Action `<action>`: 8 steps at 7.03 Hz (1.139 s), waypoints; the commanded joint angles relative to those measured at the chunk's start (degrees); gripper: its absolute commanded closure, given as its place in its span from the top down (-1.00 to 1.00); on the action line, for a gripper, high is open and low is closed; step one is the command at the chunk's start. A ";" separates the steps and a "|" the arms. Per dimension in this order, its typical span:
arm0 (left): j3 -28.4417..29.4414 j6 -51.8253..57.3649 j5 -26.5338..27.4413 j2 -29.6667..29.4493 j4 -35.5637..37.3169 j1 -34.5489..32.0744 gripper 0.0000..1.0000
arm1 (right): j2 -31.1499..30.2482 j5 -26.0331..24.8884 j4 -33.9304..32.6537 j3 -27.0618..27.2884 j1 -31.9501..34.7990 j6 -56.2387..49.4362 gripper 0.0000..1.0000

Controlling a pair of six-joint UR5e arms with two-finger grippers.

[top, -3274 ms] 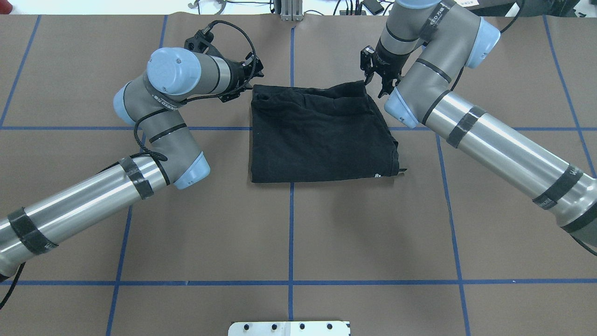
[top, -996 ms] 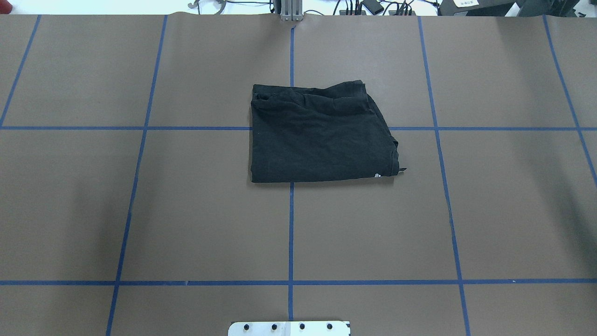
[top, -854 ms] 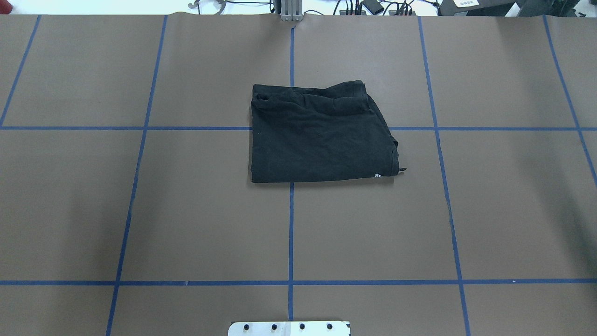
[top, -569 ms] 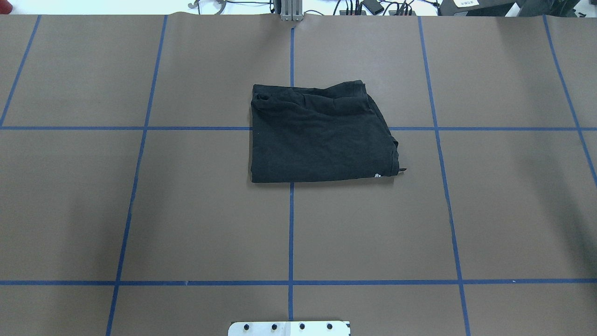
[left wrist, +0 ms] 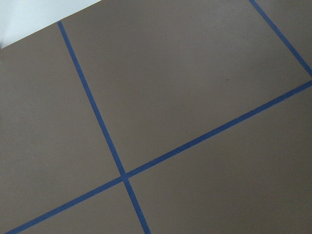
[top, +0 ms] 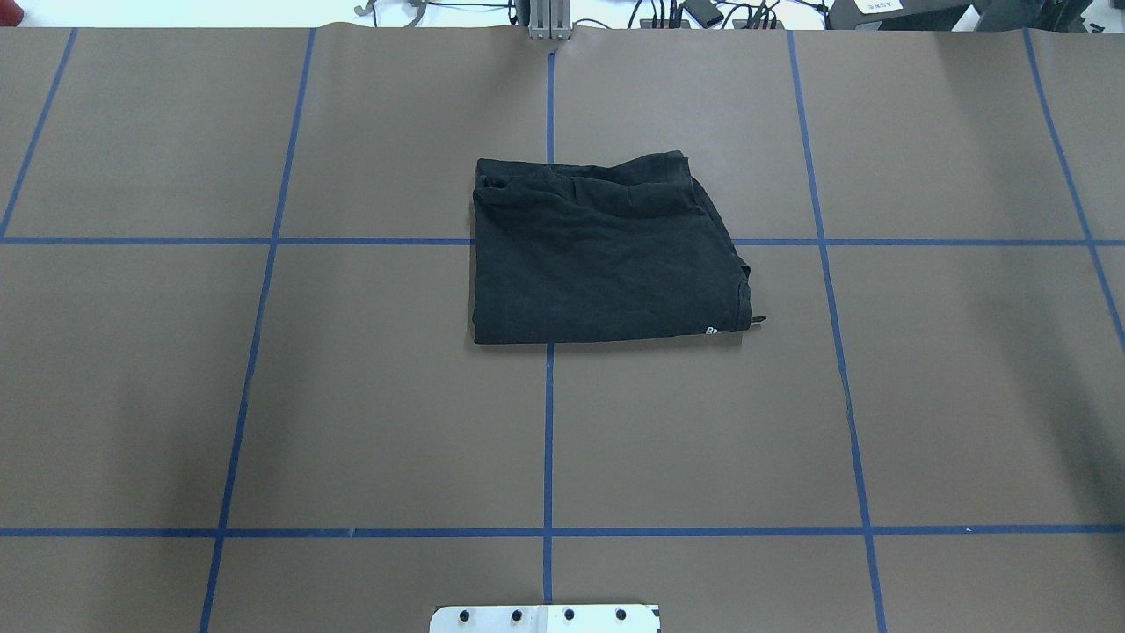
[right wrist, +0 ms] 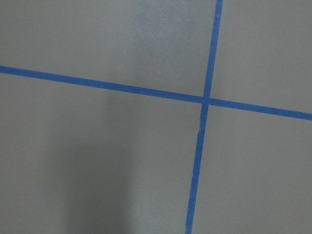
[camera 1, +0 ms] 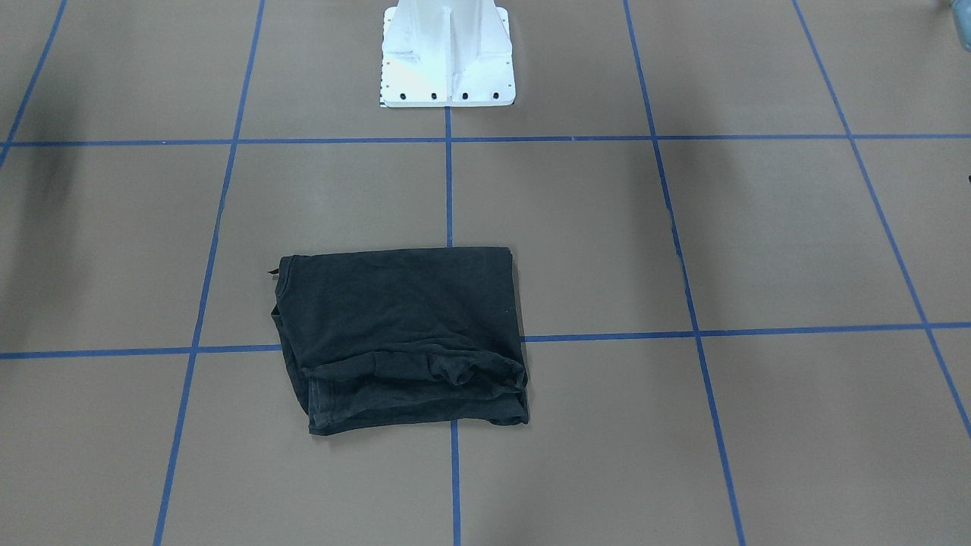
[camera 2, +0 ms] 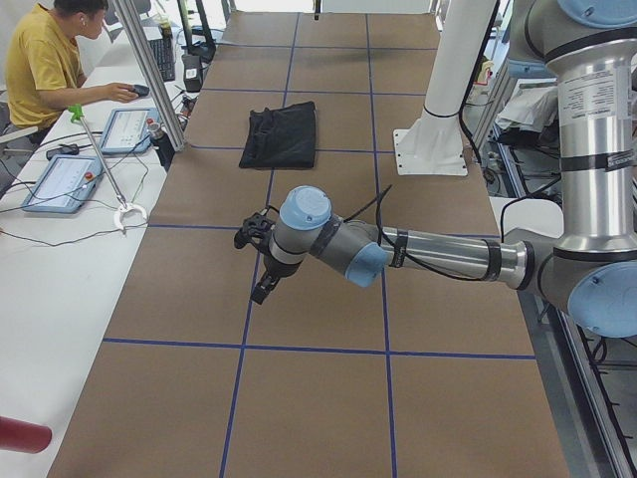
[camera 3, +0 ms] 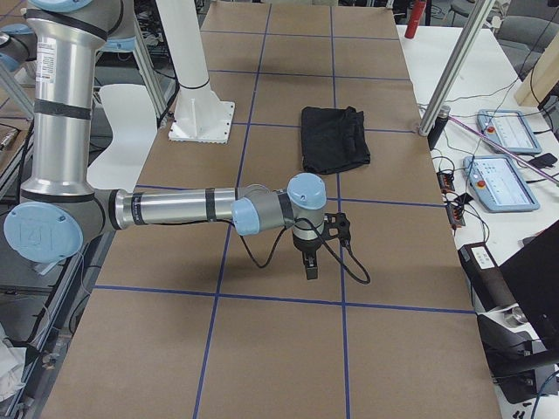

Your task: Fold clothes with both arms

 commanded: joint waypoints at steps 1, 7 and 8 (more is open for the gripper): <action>-0.95 -0.51 -3.09 0.97 0.45 -0.09 1.00 | 0.14 1.35 -2.64 0.19 0.29 0.04 1.00; -0.86 -0.42 -3.72 5.63 0.19 -0.27 1.00 | 0.40 3.28 -3.01 0.37 0.82 -0.14 1.00; 0.09 -0.51 -3.63 5.11 0.45 -0.18 1.00 | 0.58 4.25 -3.88 0.10 0.91 -0.14 1.00</action>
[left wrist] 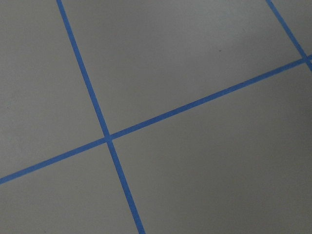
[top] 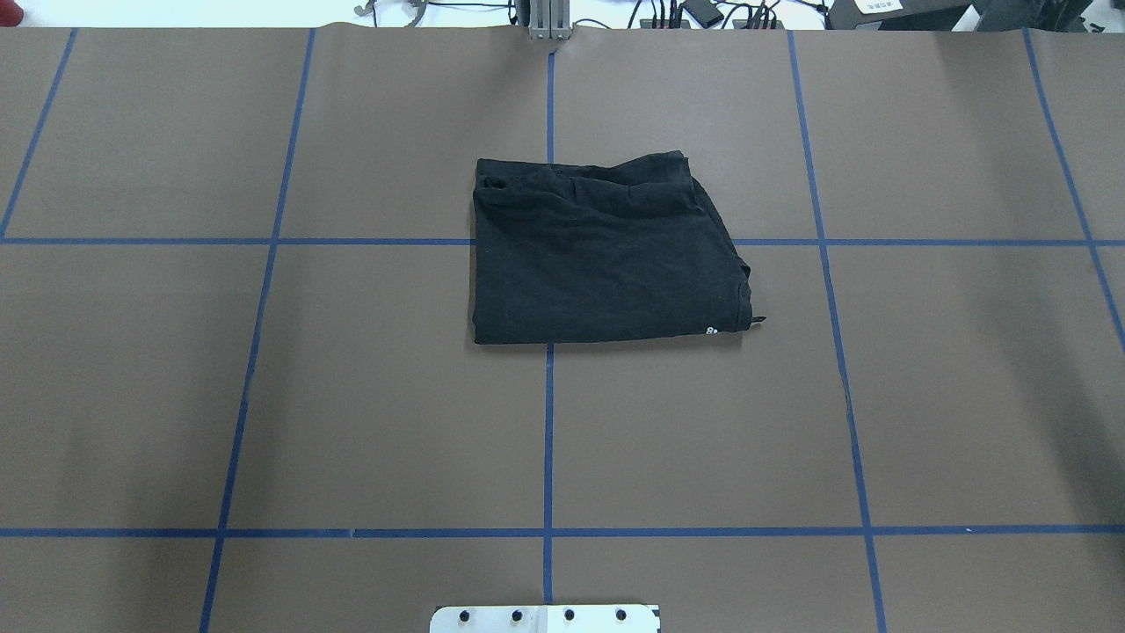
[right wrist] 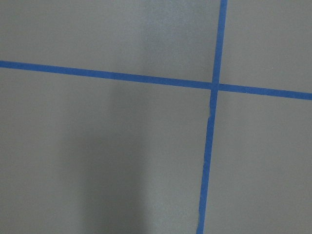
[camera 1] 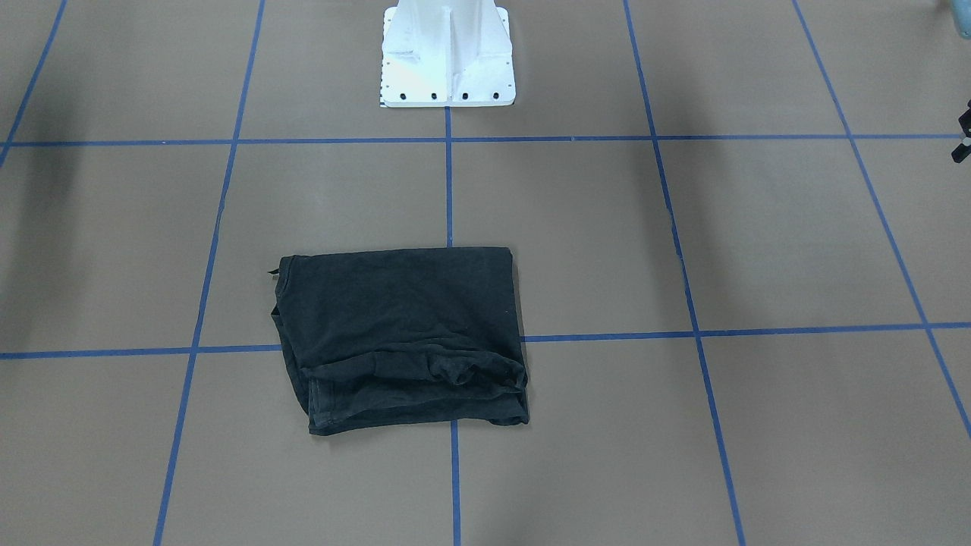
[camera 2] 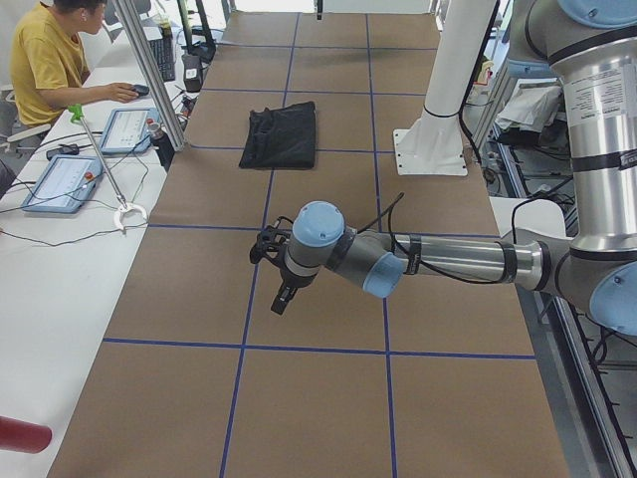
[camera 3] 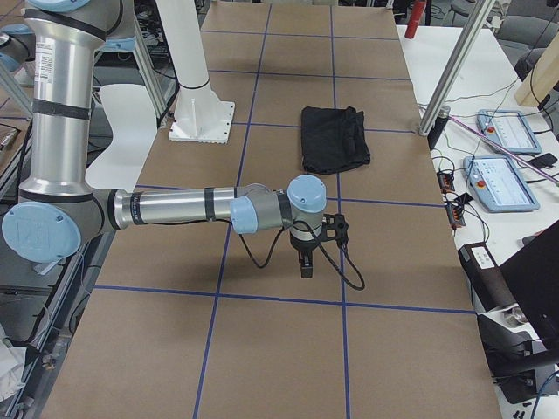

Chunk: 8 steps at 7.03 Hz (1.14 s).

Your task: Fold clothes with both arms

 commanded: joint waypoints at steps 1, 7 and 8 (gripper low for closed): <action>0.43 -0.15 0.02 0.04 1.65 -0.10 1.00 | 0.72 1.21 -3.34 0.34 1.08 -0.35 1.00; 0.25 -0.15 -4.11 -7.77 14.06 -2.22 1.00 | 2.39 -0.11 -16.17 0.25 1.25 -12.36 1.00; 0.52 -0.15 -3.59 -7.87 13.97 -2.22 1.00 | 2.48 -0.20 -16.37 0.26 1.53 -12.48 1.00</action>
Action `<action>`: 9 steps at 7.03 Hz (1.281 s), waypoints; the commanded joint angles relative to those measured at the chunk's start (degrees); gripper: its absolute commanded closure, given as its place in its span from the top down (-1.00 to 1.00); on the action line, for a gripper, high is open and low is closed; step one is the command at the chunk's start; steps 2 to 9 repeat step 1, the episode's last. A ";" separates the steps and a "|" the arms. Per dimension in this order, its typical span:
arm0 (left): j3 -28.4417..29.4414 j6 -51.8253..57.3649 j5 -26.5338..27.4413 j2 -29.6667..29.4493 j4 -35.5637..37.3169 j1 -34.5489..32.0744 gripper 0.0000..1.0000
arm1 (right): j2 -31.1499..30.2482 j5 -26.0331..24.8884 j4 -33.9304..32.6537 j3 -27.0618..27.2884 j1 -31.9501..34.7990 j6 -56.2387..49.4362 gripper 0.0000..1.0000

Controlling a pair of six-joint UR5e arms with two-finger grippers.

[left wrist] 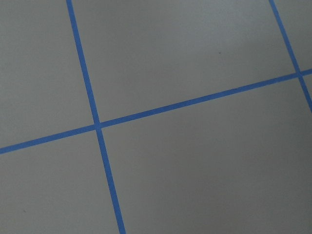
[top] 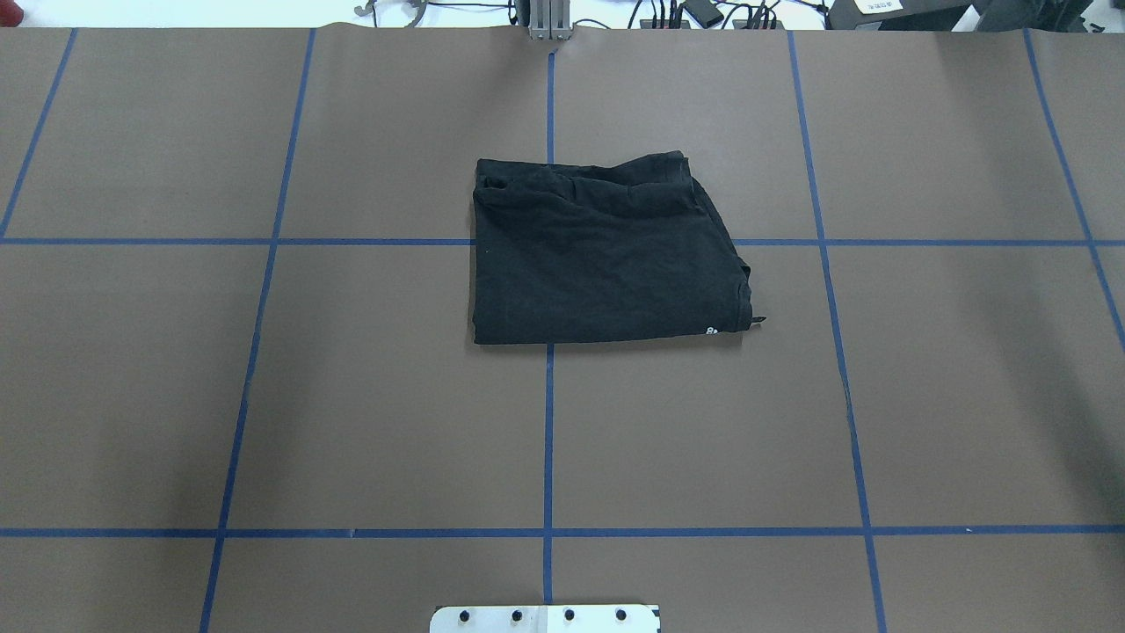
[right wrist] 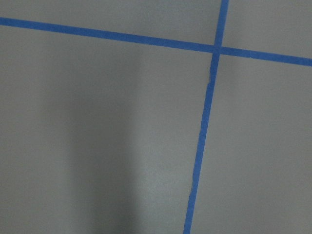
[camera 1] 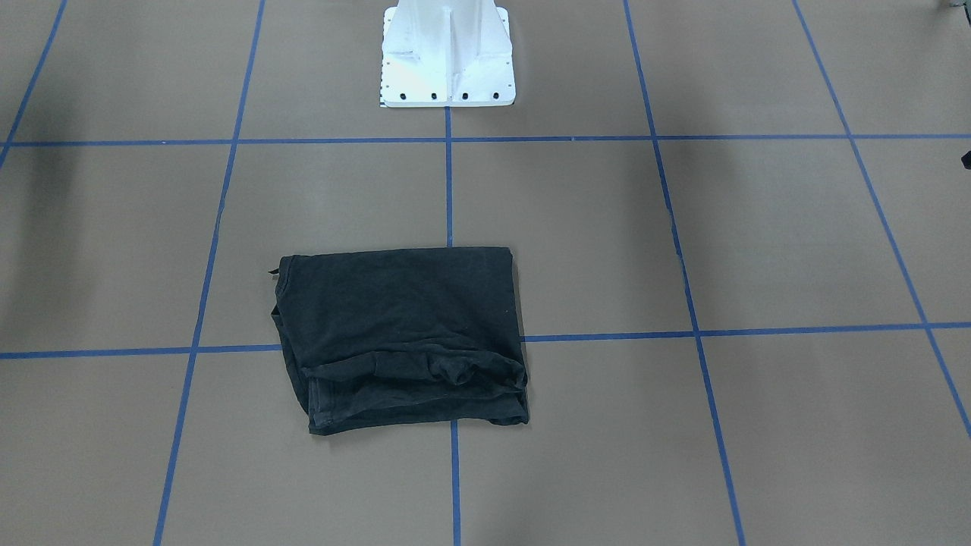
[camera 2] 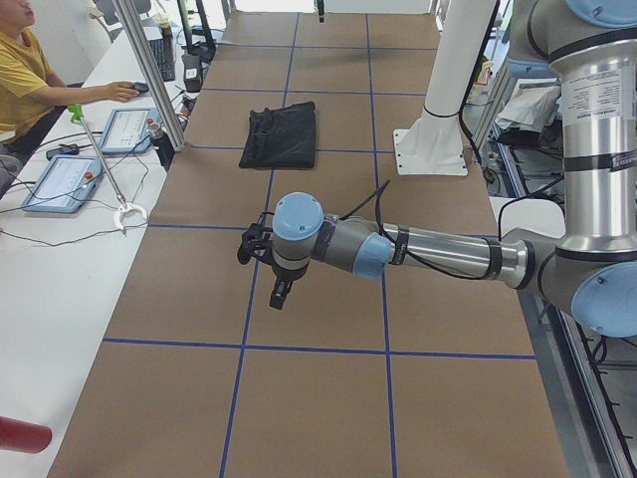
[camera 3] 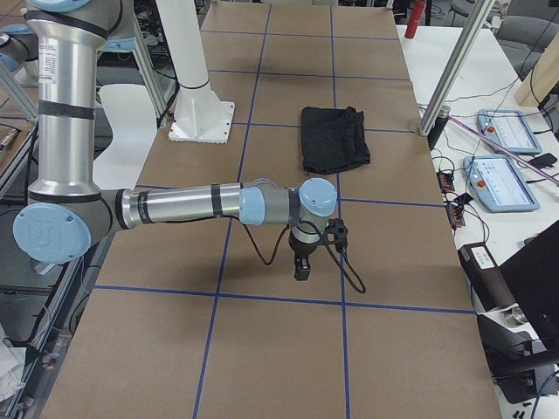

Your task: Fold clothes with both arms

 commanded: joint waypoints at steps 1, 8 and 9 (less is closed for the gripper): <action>0.32 0.00 1.36 -0.34 -0.08 -0.02 1.00 | 0.21 -0.09 -1.73 0.29 1.81 -1.90 1.00; 0.32 0.00 1.36 -0.34 -0.08 -0.02 1.00 | 0.21 -0.09 -1.73 0.29 1.81 -1.90 1.00; 0.32 0.00 1.36 -0.34 -0.08 -0.02 1.00 | 0.21 -0.09 -1.73 0.29 1.81 -1.90 1.00</action>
